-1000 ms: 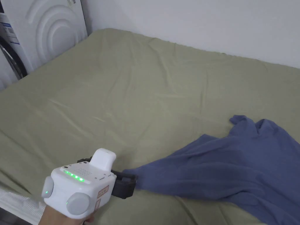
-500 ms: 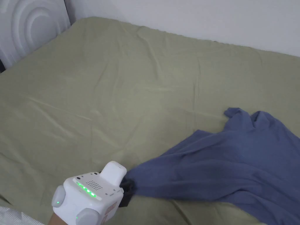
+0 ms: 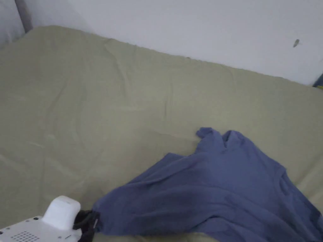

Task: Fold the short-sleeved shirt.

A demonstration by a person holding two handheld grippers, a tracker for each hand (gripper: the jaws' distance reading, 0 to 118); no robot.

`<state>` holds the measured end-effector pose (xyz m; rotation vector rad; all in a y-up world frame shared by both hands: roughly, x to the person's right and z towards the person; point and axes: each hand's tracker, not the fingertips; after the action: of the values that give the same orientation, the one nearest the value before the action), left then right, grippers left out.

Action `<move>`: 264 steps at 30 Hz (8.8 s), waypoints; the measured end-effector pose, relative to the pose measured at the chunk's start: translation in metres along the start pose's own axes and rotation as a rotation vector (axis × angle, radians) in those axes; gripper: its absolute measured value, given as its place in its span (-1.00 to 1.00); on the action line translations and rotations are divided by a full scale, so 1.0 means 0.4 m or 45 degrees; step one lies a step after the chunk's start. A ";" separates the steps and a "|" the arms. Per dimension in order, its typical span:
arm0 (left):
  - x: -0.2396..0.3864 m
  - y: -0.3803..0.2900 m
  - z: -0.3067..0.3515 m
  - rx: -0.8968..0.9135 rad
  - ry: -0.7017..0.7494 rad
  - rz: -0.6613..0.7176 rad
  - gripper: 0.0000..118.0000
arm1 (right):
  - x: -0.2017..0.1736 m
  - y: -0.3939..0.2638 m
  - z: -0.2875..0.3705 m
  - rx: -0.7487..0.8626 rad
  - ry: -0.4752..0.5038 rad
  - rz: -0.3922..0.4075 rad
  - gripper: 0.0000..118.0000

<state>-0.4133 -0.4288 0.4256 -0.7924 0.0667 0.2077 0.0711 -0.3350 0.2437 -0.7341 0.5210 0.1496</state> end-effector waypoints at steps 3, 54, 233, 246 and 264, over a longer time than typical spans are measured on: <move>-0.012 0.009 0.000 0.031 -0.008 0.076 -0.88 | 0.057 0.144 -0.154 -0.018 -0.035 0.108 -0.98; 0.139 0.951 0.294 0.899 0.052 0.225 -0.88 | 0.231 0.981 0.350 0.792 0.030 -0.077 -0.99; 0.036 0.024 -0.150 0.001 0.243 0.308 0.96 | 0.081 -0.375 0.220 0.129 0.023 -0.369 -1.00; 0.092 0.060 -0.253 -0.091 0.391 0.155 0.18 | 0.093 -0.326 0.202 0.089 -0.240 -0.320 -1.00; 0.122 0.137 -0.167 0.048 0.278 0.198 -0.89 | 0.247 -0.177 -0.075 -0.020 -0.323 -0.174 1.00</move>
<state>-0.3759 -0.4313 0.3336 -0.7701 0.3387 0.2659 0.1662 -0.4123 0.2177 -0.7514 0.2275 0.1176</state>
